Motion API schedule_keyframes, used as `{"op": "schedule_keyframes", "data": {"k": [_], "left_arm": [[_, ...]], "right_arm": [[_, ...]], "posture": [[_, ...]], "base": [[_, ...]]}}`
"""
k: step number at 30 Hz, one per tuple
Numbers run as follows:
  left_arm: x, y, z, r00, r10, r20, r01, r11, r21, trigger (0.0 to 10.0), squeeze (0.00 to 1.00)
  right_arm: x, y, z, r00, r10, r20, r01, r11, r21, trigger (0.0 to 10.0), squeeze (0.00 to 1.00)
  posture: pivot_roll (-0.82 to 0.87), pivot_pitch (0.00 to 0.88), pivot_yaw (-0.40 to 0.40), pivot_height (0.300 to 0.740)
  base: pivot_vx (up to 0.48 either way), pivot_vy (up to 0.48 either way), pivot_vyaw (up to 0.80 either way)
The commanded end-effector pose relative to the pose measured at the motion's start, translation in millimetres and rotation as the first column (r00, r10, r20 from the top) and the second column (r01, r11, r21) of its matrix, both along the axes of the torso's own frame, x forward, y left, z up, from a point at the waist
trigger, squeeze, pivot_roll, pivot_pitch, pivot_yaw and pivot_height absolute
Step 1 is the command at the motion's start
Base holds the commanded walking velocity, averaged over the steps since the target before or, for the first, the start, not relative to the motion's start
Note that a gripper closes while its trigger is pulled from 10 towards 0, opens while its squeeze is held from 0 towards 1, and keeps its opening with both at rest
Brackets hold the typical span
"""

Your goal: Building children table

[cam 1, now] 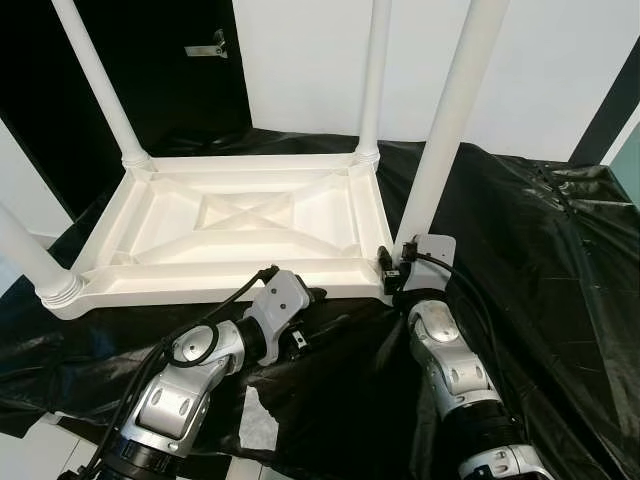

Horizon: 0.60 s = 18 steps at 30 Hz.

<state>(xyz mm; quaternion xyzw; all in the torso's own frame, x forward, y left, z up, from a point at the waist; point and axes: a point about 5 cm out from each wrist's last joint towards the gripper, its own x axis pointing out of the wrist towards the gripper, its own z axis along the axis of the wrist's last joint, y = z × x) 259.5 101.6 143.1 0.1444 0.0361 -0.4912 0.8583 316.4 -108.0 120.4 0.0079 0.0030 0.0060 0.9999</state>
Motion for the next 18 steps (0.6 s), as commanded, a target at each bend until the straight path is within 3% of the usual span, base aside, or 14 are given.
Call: {"op": "schedule_keyframes", "data": {"k": [1, 2, 3, 11, 12, 13, 18], "left_arm": [[-2.2, -1.3, -2.7, 1.000, -0.006, -0.009, 0.007, 1.000, 0.020, 10.0, 0.00], [-1.8, -1.2, -2.2, 1.000, -0.004, -0.008, 0.004, 1.000, 0.019, 10.0, 0.00], [-1.6, -1.0, -1.9, 1.000, -0.002, -0.007, 0.002, 1.000, 0.019, 10.0, 0.00], [-2.4, -1.3, -0.5, 1.000, 0.004, -0.005, -0.004, 1.000, 0.015, 10.0, 0.00], [-2.3, -1.1, -0.3, 1.000, 0.005, -0.005, -0.005, 1.000, 0.015, 10.0, 0.00], [-2.0, -1.0, 0.1, 1.000, 0.005, -0.005, -0.005, 1.000, 0.014, 10.0, 0.00], [-1.7, -0.5, 0.3, 1.000, 0.005, -0.006, -0.005, 1.000, 0.012, 10.0, 0.00]], "right_arm": [[-4.8, -7.6, -17.6, 0.996, -0.032, -0.083, 0.029, 0.999, -0.029, 0.0, 0.00], [-4.9, -7.3, -17.5, 0.996, -0.033, -0.083, 0.031, 0.999, -0.028, 0.8, 0.00], [-4.9, -6.5, -17.3, 0.996, -0.034, -0.083, 0.032, 0.999, -0.028, 9.9, 0.00], [-3.7, -2.2, -10.7, 0.998, -0.009, -0.056, 0.007, 0.999, -0.037, 10.0, 0.00], [-3.8, -2.7, -8.5, 0.999, 0.009, -0.037, -0.011, 0.999, -0.042, 10.0, 0.61], [-4.3, -3.6, -6.7, 0.999, 0.028, -0.020, -0.029, 0.999, -0.044, 10.0, 1.00], [-10.4, -12.3, -5.2, 0.991, 0.130, 0.019, -0.129, 0.990, -0.053, 10.0, 1.00]], "posture": [[0.04, 0.000, -0.026, 0.740], [0.04, 0.000, -0.027, 0.740], [0.04, 0.000, -0.027, 0.740], [0.04, 0.000, -0.024, 0.740], [0.04, 0.000, -0.022, 0.740], [0.04, 0.000, -0.020, 0.740], [0.03, 0.000, -0.017, 0.740]], "base": [[0.000, 0.000, 0.00], [0.000, 0.000, 0.00], [0.000, 0.000, 0.00], [0.000, 0.000, 0.00], [0.000, 0.000, 0.00], [0.000, 0.000, 0.00], [0.000, 0.000, 0.00]]}}
